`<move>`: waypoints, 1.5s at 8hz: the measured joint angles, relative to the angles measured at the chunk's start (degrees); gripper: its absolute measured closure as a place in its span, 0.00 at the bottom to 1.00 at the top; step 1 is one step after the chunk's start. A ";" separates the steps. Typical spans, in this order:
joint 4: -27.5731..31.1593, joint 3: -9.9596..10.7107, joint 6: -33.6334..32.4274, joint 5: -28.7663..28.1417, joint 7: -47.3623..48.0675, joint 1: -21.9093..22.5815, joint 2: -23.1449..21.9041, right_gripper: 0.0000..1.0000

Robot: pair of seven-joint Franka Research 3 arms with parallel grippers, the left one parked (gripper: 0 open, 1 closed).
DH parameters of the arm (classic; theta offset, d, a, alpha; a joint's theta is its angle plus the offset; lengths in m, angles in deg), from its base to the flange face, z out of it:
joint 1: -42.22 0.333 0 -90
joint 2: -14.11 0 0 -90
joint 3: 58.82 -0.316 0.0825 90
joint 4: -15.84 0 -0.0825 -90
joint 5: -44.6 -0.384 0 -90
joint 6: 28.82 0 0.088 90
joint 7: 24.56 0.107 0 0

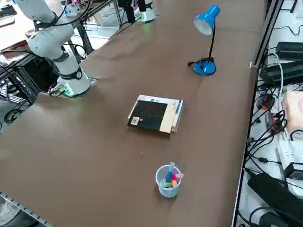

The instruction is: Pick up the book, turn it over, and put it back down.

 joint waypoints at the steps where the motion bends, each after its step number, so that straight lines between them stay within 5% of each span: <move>1: -0.18 -0.01 -0.37 0.00 0.00 0.06 0.00 0.00; 7: -1.13 1.24 -1.43 -0.02 -0.71 -0.22 0.68 0.00; 9: -1.09 6.11 -1.38 -3.35 -4.46 -0.45 3.58 0.00; 12: -3.00 17.96 -0.62 -14.88 -18.76 -1.58 12.63 0.00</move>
